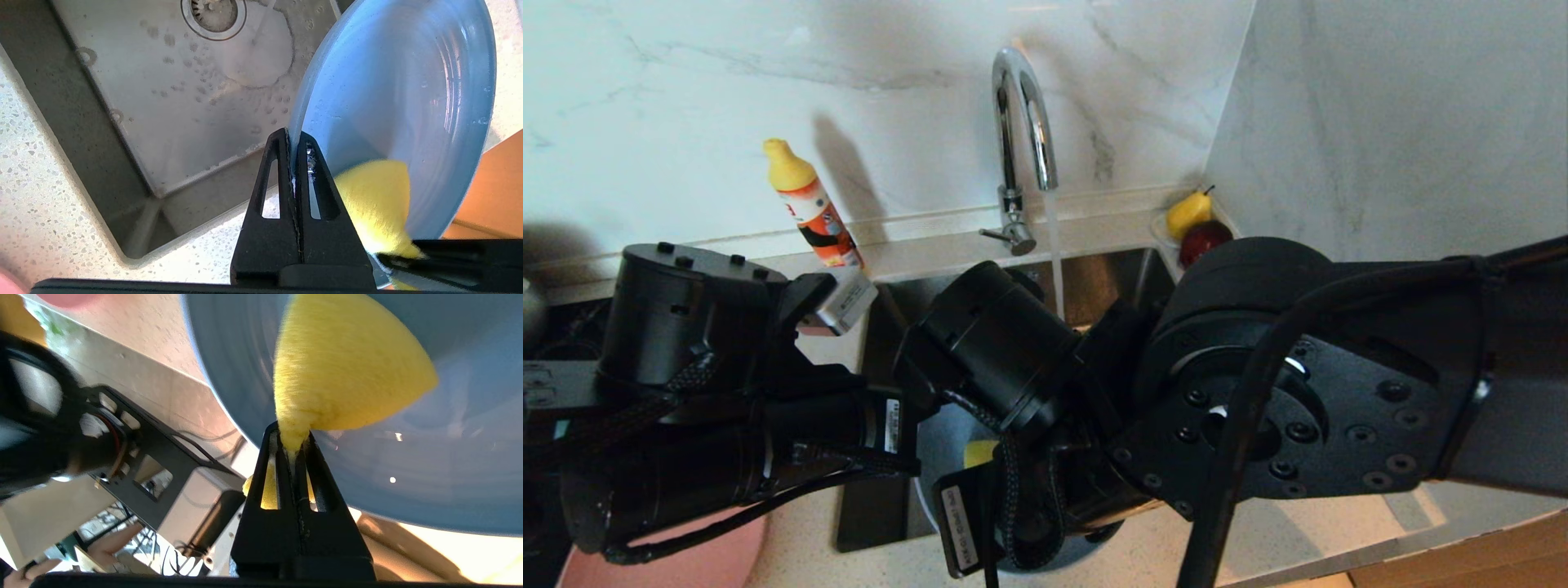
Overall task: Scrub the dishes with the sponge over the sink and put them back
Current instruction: Wipe the plate
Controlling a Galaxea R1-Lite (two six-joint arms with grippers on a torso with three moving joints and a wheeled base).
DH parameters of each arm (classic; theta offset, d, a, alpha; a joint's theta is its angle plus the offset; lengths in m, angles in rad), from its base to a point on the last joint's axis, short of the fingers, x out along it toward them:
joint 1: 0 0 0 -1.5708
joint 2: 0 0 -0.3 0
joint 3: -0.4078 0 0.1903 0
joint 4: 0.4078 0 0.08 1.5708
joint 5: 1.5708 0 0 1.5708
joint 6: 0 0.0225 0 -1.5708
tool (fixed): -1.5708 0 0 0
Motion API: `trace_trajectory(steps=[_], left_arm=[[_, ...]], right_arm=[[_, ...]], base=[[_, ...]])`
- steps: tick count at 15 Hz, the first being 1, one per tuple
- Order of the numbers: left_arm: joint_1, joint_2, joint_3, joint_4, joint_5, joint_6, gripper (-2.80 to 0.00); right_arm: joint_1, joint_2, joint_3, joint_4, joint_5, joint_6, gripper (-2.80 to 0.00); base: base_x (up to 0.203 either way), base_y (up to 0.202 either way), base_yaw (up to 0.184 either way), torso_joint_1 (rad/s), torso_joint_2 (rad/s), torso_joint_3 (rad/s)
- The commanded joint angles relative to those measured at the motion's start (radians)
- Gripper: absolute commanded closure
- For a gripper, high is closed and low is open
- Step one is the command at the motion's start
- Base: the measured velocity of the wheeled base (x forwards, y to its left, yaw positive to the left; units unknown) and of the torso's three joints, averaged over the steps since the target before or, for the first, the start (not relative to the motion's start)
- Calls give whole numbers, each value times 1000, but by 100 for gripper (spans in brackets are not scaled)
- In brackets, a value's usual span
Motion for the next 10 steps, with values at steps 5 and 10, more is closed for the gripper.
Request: trace_trajectory(steps=[5, 10], left_arm=[[0, 0, -9, 0, 5, -5, 0], [0, 0, -24, 11, 6, -6, 0]], right_arm=[[-9, -15, 15, 108, -24, 14, 0], [-48, -60, 29, 123, -33, 16, 0]], base=[[0, 0, 0, 0, 0, 0], [0, 0, 0, 0, 0, 0]])
